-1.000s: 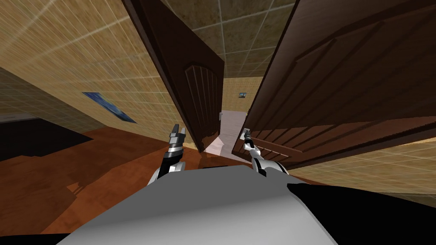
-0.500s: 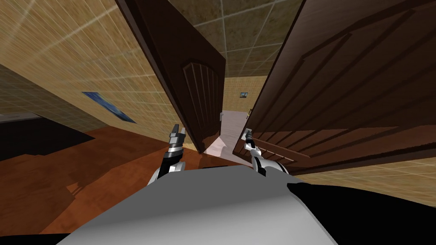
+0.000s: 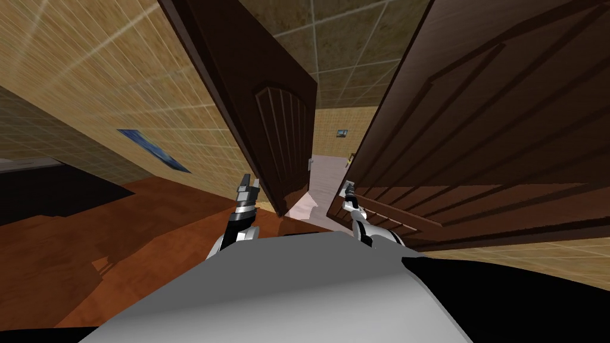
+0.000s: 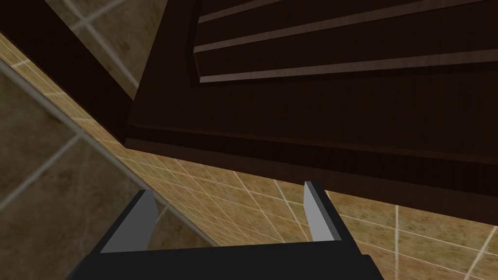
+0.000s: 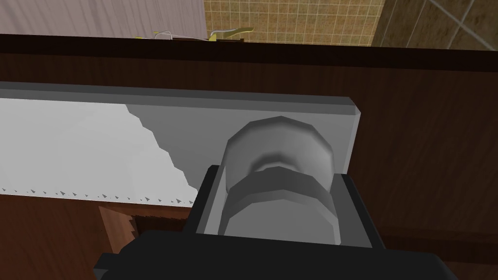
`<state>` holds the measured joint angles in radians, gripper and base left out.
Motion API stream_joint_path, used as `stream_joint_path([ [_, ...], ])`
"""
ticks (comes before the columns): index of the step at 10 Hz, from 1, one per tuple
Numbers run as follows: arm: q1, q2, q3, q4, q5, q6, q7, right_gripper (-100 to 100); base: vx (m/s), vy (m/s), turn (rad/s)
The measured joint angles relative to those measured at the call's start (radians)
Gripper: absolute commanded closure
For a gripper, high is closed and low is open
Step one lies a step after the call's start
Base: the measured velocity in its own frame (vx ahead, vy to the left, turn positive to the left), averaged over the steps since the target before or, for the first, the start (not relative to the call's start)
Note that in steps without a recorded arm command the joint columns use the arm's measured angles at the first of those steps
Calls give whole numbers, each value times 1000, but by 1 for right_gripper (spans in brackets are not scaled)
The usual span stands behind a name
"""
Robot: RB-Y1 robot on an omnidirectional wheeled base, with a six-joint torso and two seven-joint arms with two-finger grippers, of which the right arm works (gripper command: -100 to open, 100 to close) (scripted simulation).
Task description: Push the door open
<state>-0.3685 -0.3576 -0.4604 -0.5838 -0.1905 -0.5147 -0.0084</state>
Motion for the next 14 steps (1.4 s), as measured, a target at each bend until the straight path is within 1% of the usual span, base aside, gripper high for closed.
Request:
stream_joint_path([
  [1, -3, -6, -5, 10, 1, -7, -1, 100, 26, -19, -7],
  [2, 15, 6, -14, -38, -1, 12, 6, 100, 54, -12, 46],
  [3, 9, 5, -31, -30, 0, 17, 16, 100, 113, -2, 44],
  [4, 19, 14, -53, -44, 1, 21, 28, 100, 118, 0, 23],
  [5, 25, 16, -71, -53, 1, 30, 36, 100, 119, -24, 7],
  [6, 23, 22, -92, -53, 2, 30, 49, 100, 100, -30, 25],
  [7, 9, 17, -107, -20, 3, 11, 57, 100, 91, -20, 39],
  [8, 11, 17, -123, -24, 4, 11, 63, 100, 105, -17, 29],
  [9, 14, 18, -140, -35, 4, 21, 71, 100, 99, -12, 21],
  [10, 20, 24, -158, -51, 4, 29, 80, 100, 100, -16, 23],
  [11, 22, 25, -174, -55, 5, 34, 88, 100, 98, -10, 22],
  [12, 16, 19, -187, -36, 6, 26, 91, 100, 94, -13, 25],
  [14, 28, 30, -221, -63, 6, 40, 108, 100, 94, -24, 17],
])
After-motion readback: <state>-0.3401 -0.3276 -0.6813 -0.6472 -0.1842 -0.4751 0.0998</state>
